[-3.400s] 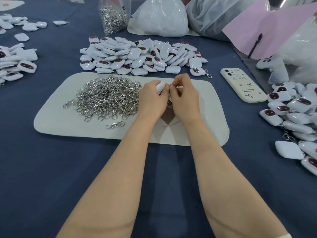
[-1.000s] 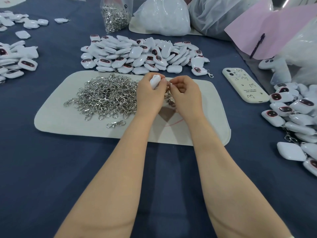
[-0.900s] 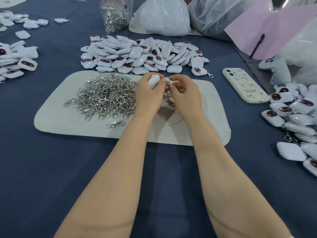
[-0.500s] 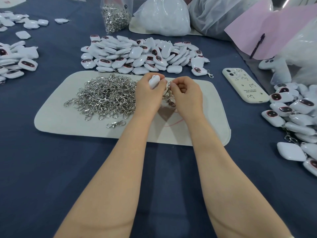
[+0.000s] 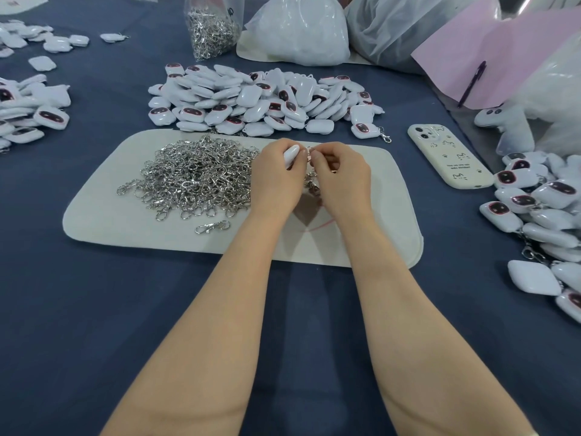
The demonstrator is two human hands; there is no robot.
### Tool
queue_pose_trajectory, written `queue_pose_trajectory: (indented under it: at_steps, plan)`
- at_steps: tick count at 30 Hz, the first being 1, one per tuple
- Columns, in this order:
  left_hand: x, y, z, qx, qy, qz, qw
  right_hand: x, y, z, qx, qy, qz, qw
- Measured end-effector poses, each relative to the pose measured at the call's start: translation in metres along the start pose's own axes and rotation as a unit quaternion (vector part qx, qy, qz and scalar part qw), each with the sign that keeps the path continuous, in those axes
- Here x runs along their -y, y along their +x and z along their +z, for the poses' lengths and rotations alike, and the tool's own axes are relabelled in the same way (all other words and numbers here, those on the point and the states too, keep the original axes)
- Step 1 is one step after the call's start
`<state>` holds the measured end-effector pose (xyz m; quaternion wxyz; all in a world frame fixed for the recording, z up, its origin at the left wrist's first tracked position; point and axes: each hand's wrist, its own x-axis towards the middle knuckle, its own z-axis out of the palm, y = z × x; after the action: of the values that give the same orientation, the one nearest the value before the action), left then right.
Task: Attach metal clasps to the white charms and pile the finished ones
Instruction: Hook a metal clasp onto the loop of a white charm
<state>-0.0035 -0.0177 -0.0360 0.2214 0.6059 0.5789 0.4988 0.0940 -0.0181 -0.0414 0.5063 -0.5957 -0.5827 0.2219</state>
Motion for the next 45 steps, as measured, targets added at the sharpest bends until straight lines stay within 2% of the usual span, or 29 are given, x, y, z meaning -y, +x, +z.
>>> queue_pose_trajectory:
  at_steps: [15, 28, 34, 37, 45]
  plan:
    - [0.001, -0.002, 0.001, 0.001, 0.047, 0.025, 0.999, 0.001, -0.003, 0.001, -0.020, -0.036, -0.023, 0.999]
    - [0.001, -0.001, 0.001, 0.007, 0.064, 0.005, 0.998, 0.002, -0.005, 0.001, 0.048, -0.021, -0.025, 0.998]
    - [-0.001, -0.003, 0.000, 0.015, 0.061, -0.003, 0.998, 0.000, -0.005, 0.000, 0.050, -0.019, -0.035, 0.998]
    - [-0.002, -0.001, -0.001, 0.037, 0.037, -0.013, 0.999, 0.000, -0.004, -0.002, 0.031, -0.014, -0.029, 0.999]
    - [-0.009, 0.003, -0.009, 0.147, -0.115, -0.147, 0.971, -0.002, -0.002, -0.004, -0.010, -0.024, -0.001, 1.000]
